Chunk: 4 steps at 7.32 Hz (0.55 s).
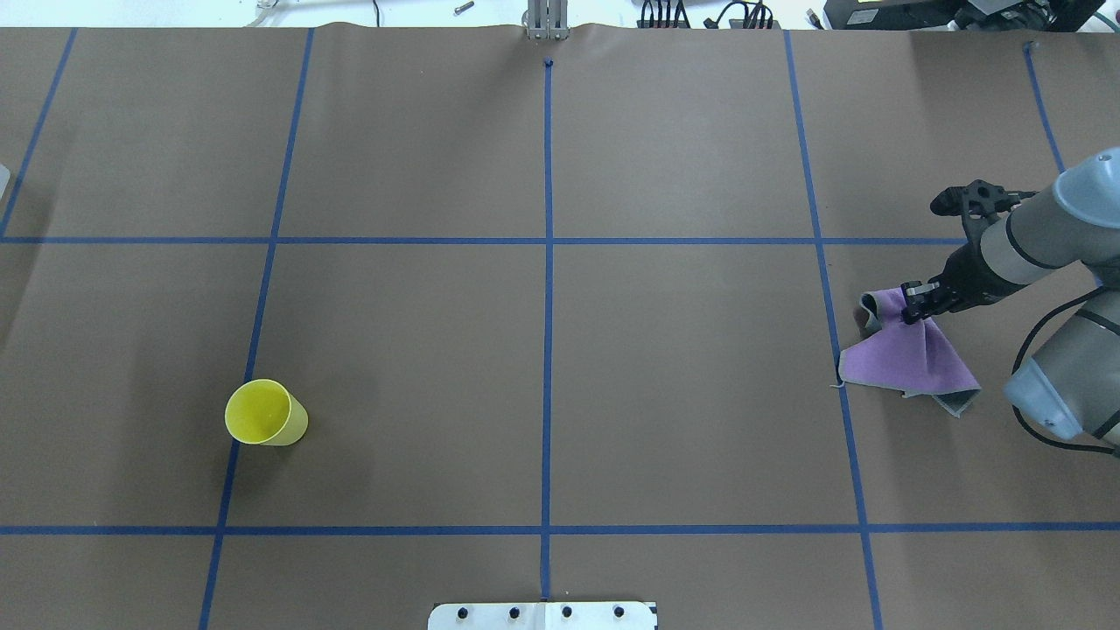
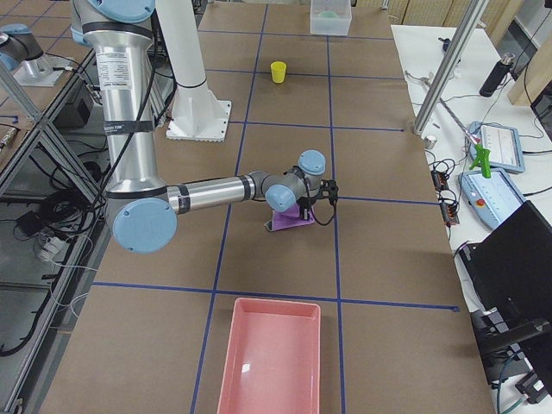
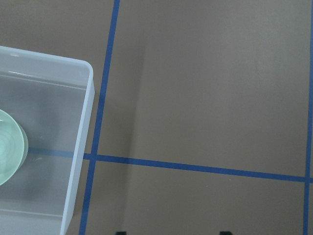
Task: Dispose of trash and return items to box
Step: 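Reach the right gripper to the purple cloth and pinch it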
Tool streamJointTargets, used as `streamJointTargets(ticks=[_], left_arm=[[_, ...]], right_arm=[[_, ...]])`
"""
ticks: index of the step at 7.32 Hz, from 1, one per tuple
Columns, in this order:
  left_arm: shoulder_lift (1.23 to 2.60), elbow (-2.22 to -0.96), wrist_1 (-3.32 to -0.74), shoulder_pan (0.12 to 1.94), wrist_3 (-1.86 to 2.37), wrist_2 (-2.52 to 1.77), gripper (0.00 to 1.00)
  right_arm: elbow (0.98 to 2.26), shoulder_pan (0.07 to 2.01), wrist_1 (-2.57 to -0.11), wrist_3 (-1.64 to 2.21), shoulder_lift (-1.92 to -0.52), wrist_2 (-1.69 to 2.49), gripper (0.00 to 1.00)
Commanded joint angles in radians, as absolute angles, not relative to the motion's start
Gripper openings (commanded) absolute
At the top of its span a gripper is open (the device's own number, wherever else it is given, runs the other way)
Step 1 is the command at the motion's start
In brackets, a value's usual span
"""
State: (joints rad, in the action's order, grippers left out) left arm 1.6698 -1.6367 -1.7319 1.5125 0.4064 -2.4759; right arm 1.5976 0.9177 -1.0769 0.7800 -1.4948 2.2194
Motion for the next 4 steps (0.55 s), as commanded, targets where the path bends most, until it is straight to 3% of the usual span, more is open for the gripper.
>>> streamJointTargets(ticks=[1, 4], left_arm=[[1.669, -1.637, -1.732, 1.513, 0.407, -2.476, 0.71], [1.669, -1.637, -1.733, 1.513, 0.407, -2.476, 0.71]], right_arm=[[1.620, 0.940, -1.077, 0.769, -1.496, 2.232, 0.00], [1.716, 1.223, -1.088, 0.674, -1.584, 2.461, 0.00]])
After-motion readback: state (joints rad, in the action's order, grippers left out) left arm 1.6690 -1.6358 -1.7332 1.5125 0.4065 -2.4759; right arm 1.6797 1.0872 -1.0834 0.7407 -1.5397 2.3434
